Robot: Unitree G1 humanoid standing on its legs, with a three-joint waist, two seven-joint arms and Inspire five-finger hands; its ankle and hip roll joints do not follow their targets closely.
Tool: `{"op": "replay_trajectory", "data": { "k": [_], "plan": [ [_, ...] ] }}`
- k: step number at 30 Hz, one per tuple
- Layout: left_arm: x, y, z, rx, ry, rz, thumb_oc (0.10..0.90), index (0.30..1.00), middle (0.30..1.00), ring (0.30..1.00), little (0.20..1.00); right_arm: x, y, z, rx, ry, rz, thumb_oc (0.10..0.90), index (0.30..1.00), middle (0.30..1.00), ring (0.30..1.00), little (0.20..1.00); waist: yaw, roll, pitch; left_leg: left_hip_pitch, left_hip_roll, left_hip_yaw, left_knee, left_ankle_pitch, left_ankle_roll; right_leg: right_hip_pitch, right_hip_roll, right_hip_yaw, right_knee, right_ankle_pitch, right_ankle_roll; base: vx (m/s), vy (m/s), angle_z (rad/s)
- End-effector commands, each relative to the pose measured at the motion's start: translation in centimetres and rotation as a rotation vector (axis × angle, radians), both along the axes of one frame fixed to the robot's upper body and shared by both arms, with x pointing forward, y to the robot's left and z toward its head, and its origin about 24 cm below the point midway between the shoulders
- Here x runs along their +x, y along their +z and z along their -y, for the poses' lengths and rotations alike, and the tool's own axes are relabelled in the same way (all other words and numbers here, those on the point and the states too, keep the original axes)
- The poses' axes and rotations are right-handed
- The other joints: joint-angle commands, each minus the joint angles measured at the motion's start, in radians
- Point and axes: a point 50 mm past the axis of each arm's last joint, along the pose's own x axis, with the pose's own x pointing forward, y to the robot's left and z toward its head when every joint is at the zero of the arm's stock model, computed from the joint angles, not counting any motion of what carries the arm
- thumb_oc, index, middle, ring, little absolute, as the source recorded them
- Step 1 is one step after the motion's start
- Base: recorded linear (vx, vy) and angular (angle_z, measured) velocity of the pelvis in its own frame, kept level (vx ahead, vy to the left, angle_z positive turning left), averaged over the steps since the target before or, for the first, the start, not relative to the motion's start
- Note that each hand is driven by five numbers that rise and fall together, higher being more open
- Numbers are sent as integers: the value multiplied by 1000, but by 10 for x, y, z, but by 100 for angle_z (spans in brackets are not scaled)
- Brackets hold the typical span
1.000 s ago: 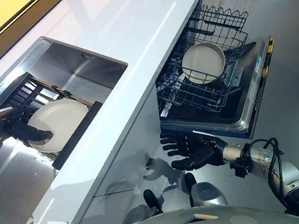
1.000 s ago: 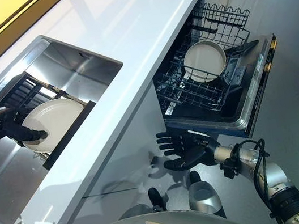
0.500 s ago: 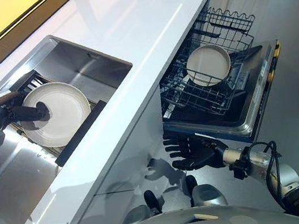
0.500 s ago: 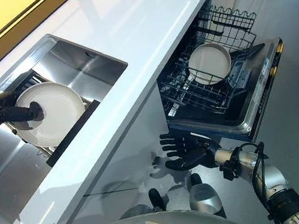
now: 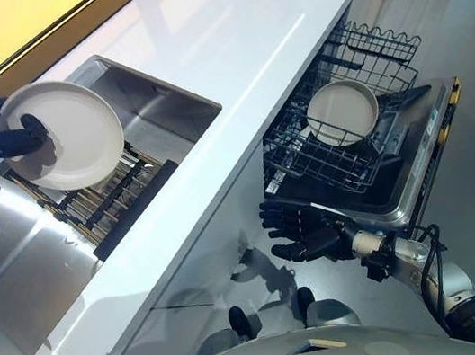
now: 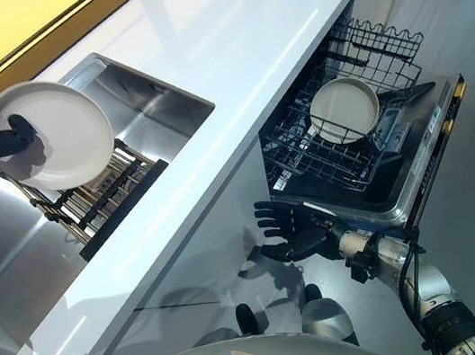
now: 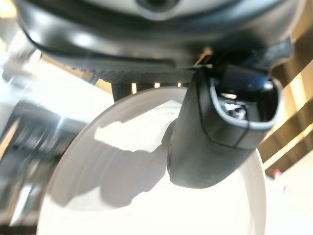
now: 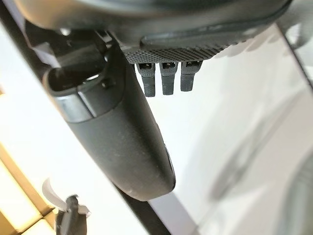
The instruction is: Pick up plates and place into dishwasher.
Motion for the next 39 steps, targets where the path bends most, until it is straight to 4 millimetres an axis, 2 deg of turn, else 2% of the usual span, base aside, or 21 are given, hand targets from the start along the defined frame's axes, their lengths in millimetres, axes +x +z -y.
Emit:
{"op": "replay_trajectory", "data": {
  "k": [1, 4, 7, 9, 10, 12, 13, 19, 23, 26, 30, 39],
  "plan": [
    [-11, 68, 12, -34, -45, 455, 100, 300, 300, 300, 200, 21, 53, -1, 133, -69, 324, 800, 900, 900, 900, 900, 11, 21, -82, 8, -43, -16, 24, -105, 9, -43, 48, 0, 79, -75, 41, -19, -95, 14],
    [-14, 48, 29, -56, -107, 481, 100, 300, 300, 300, 200, 30, 74, 9, 112, -178, 453, 800, 900, 900, 900, 900, 16, 16, -83, 10, -39, -31, 26, -104, 5, -38, 55, -5, 83, -80, 32, -16, -78, 13],
    [-18, 33, 55, -30, -183, 519, 100, 300, 300, 300, 200, 45, 122, 29, 32, -430, 709, 800, 900, 900, 900, 900, 24, 14, -84, 13, -34, -45, 28, -106, 4, -31, 62, -11, 91, -90, 22, -18, -61, 14],
    [-22, 28, 67, -17, -217, 549, 100, 300, 300, 300, 200, 47, 141, 29, 18, -467, 813, 800, 900, 900, 900, 900, 27, 17, -83, 14, -34, -53, 29, -106, 6, -32, 65, -11, 99, -95, 18, -28, -26, 13],
    [-23, 25, 82, -16, -273, 577, 100, 300, 300, 300, 200, 49, 157, 25, 37, -477, 878, 800, 900, 900, 900, 900, 32, 20, -83, 17, -34, -60, 29, -107, 7, -28, 68, -12, 102, -99, 13, -26, -19, 6],
    [-24, 25, 89, -11, -293, 598, 100, 300, 300, 300, 200, 51, 161, 23, 51, -468, 894, 800, 900, 900, 900, 900, 35, 21, -83, 17, -34, -62, 30, -107, 8, -27, 69, -13, 104, -100, 11, 0, 0, 0],
    [-25, 27, 101, 0, -342, 637, 100, 300, 300, 300, 200, 54, 170, 18, 69, -455, 934, 800, 900, 900, 900, 900, 44, 21, -85, 18, -34, -67, 31, -105, 8, -24, 70, -19, 105, -102, 8, 0, 0, 0],
    [-24, 30, 134, 46, -425, 752, 100, 300, 300, 300, 200, 58, 192, 4, 94, -406, 1051, 800, 900, 900, 900, 900, 67, 14, -93, 18, -34, -80, 32, -102, 3, -14, 74, -34, 102, -106, 0, -14, -45, 11],
    [-21, 21, 154, 80, -482, 731, 100, 300, 300, 300, 200, 59, 205, -7, 158, -354, 1099, 800, 900, 900, 900, 900, 77, 9, -96, 15, -33, -90, 34, -100, 1, -10, 76, -42, 104, -109, -4, -16, -51, 10],
    [-17, 16, 164, 92, -517, 712, 100, 300, 300, 300, 200, 61, 212, -17, 188, -293, 1107, 800, 900, 900, 900, 900, 82, 6, -97, 15, -34, -95, 32, -97, -1, -7, 78, -48, 101, -108, -5, -11, -32, 8],
    [-16, 19, 173, 122, -549, 732, 100, 300, 300, 300, 200, 66, 214, -32, 258, -155, 1034, 800, 900, 900, 900, 900, 91, -1, -101, 14, -34, -98, 29, -93, -4, -2, 78, -58, 96, -108, -7, -3, -20, 11],
    [-16, 23, 193, 151, -582, 817, 100, 300, 300, 300, 200, 65, 223, -54, 362, -71, 1045, 800, 900, 900, 900, 900, 102, -10, -105, 13, -34, -105, 21, -89, -5, 3, 76, -70, 91, -107, -7, 5, -14, 5]
  ]
}}
